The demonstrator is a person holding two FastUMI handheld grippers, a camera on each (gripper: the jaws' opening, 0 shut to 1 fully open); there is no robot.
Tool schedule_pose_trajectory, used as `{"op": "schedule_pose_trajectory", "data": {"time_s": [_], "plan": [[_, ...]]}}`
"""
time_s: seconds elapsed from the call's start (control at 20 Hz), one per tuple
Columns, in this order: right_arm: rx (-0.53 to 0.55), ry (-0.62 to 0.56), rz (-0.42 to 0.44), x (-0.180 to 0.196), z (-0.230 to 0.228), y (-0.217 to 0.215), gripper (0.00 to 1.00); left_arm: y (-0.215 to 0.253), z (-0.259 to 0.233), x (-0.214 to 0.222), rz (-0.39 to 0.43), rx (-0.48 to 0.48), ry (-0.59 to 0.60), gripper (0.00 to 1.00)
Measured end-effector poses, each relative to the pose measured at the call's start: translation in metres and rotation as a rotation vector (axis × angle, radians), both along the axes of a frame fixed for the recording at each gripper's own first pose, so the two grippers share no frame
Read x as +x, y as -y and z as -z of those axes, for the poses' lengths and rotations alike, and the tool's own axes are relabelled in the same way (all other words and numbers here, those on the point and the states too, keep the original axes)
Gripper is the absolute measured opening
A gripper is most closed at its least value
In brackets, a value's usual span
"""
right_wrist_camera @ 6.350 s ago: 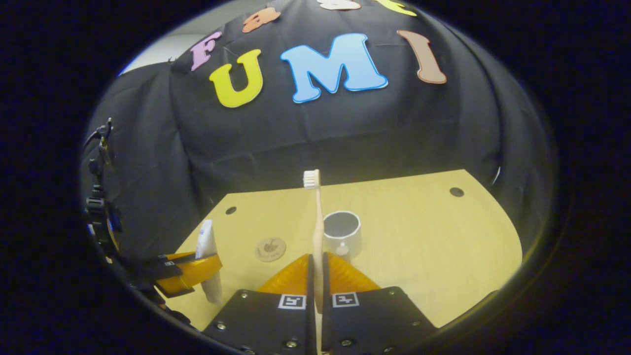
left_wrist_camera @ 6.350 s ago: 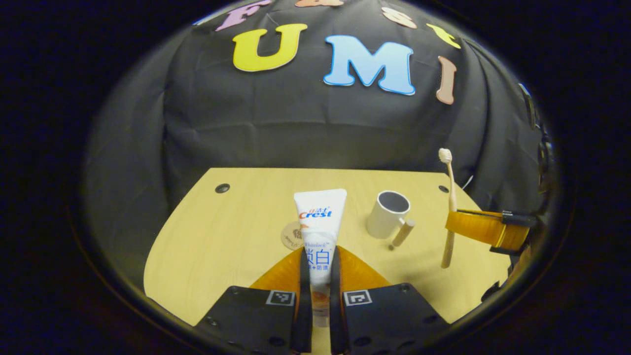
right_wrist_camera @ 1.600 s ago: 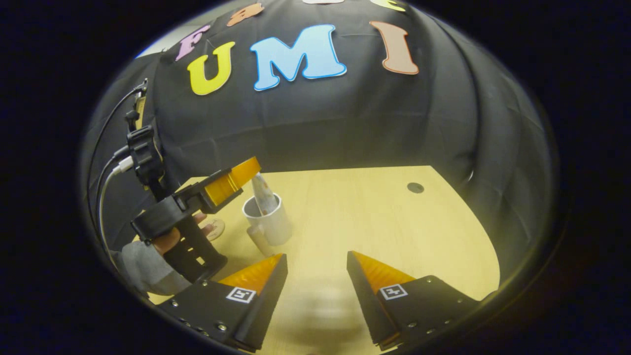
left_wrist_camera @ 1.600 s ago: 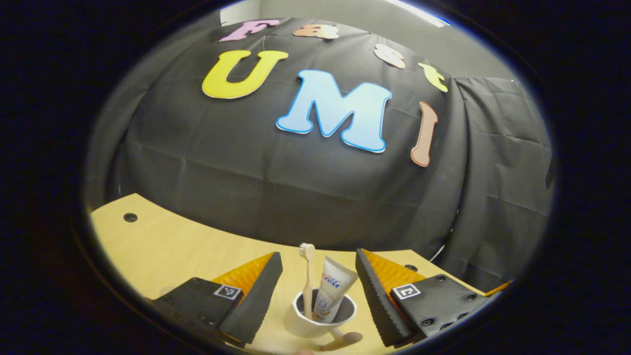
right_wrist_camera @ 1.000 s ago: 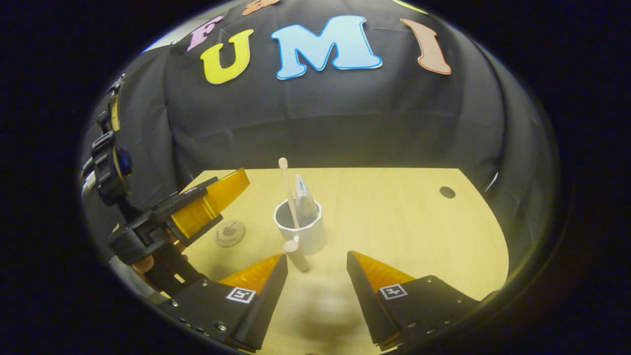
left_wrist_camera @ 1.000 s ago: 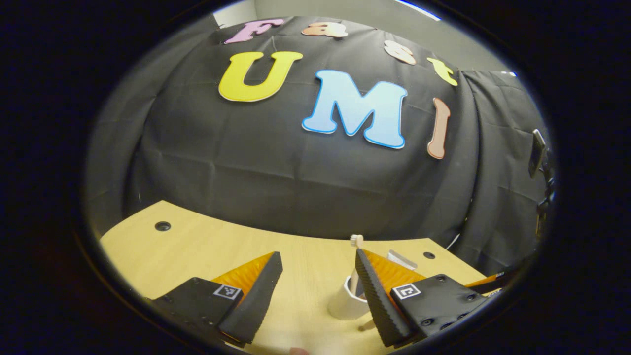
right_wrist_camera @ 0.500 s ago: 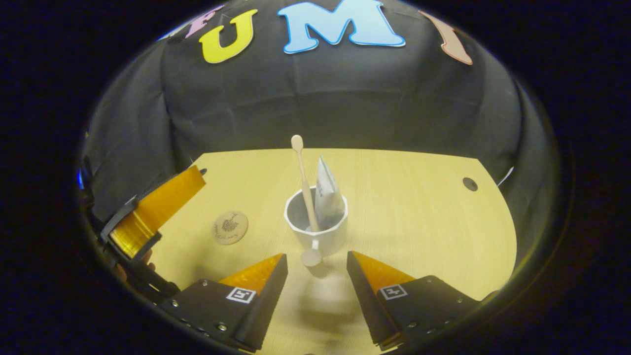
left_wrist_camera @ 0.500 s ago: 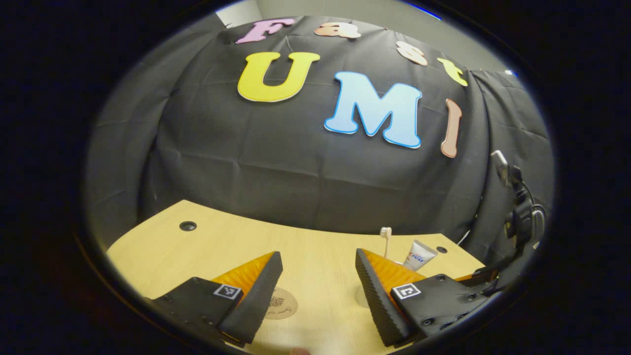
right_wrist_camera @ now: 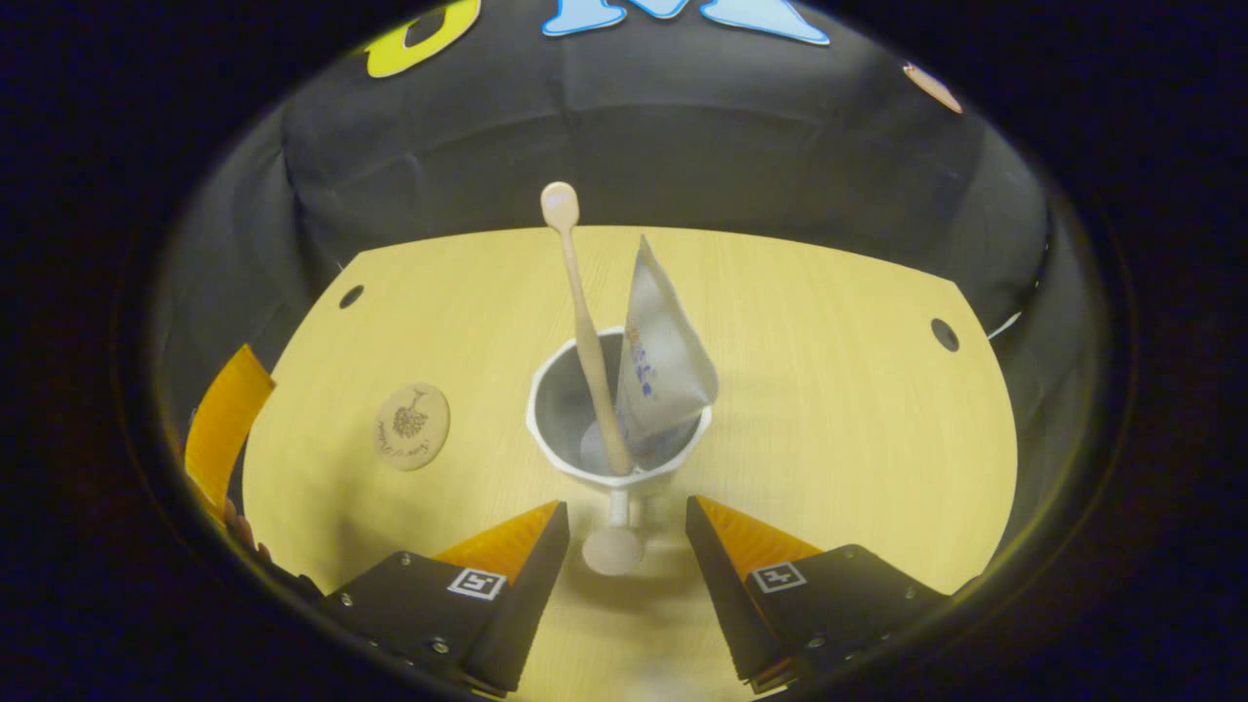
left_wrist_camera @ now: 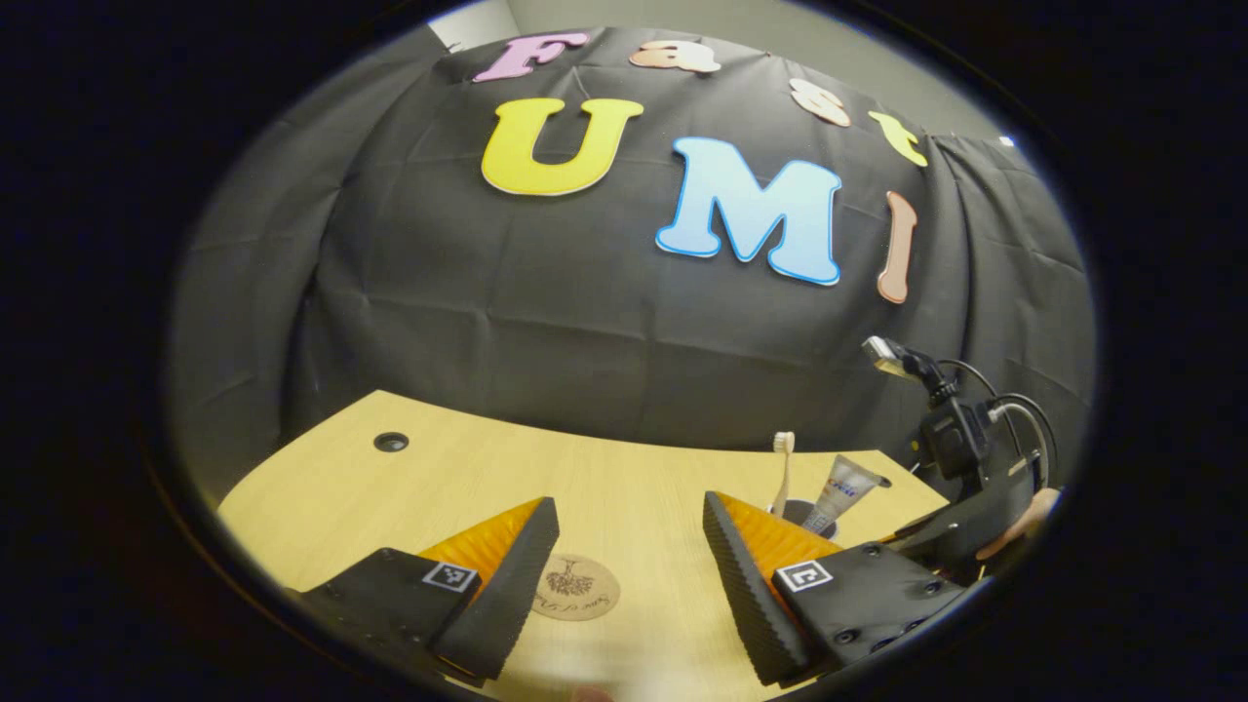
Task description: Put the toothbrush and toothpaste on the desktop into the cup, then pick up the cup and place it on the coaster on the desktop.
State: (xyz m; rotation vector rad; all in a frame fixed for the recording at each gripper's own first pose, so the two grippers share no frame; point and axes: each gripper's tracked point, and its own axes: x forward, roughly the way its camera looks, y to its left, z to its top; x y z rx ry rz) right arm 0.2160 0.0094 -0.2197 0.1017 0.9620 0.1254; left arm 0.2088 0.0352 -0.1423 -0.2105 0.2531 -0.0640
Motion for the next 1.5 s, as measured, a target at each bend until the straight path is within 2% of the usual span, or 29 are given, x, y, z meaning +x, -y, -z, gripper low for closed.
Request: {"op": "schedule_pose_trajectory", "data": {"time_s": [0.35, 0.55, 0.6, 0.65, 0.7, 0.75, 0.8, 0.9, 0.95, 1.1, 1.2, 1.25, 1.3, 1.4, 1.5], "plan": [[-0.091, -0.123, -0.033, 0.008, 0.02, 0.0, 0.75, -0.007, 0.006, -0.002, 0.004, 0.003, -0.018, 0.95], [-0.103, -0.177, -0.043, 0.005, 0.029, -0.001, 0.73, -0.008, 0.009, -0.001, 0.003, 0.004, -0.027, 0.97], [-0.109, -0.193, -0.046, 0.006, 0.032, -0.001, 0.75, -0.009, 0.01, -0.001, 0.004, 0.003, -0.029, 0.95], [-0.11, -0.199, -0.046, 0.006, 0.034, 0.0, 0.75, -0.009, 0.012, -0.001, 0.002, 0.002, -0.033, 0.98], [-0.11, -0.205, -0.047, 0.006, 0.037, 0.0, 0.75, -0.009, 0.013, -0.001, 0.002, 0.001, -0.037, 0.95], [-0.107, -0.209, -0.047, 0.006, 0.039, 0.0, 0.7, -0.007, 0.016, 0.0, 0.001, -0.002, -0.042, 0.95], [-0.105, -0.212, -0.049, 0.005, 0.04, 0.001, 0.7, -0.006, 0.016, 0.0, 0.0, -0.006, -0.045, 0.95], [-0.115, -0.207, -0.05, 0.006, 0.041, 0.004, 0.53, -0.006, 0.02, 0.0, -0.005, -0.009, -0.054, 0.95], [-0.115, -0.208, -0.058, 0.007, 0.042, 0.002, 0.51, -0.006, 0.021, 0.0, -0.006, -0.01, -0.058, 0.95], [-0.104, -0.215, -0.04, 0.004, 0.042, 0.002, 0.26, -0.006, 0.022, 0.0, -0.01, -0.009, -0.065, 0.98], [-0.111, -0.2, -0.048, 0.006, 0.042, 0.003, 0.3, -0.007, 0.023, -0.001, -0.012, -0.006, -0.068, 0.95], [-0.121, -0.194, -0.05, 0.007, 0.042, 0.004, 0.25, -0.008, 0.022, -0.003, -0.014, -0.006, -0.067, 0.95], [-0.128, -0.183, -0.055, 0.008, 0.04, 0.004, 0.29, -0.009, 0.022, -0.003, -0.016, -0.007, -0.066, 0.95], [-0.14, -0.171, -0.06, 0.009, 0.038, 0.004, 0.29, -0.011, 0.021, -0.003, -0.019, -0.006, -0.067, 0.98], [-0.123, -0.167, -0.07, 0.008, 0.032, -0.003, 0.29, -0.016, 0.021, -0.005, -0.027, -0.006, -0.067, 0.95]]}}
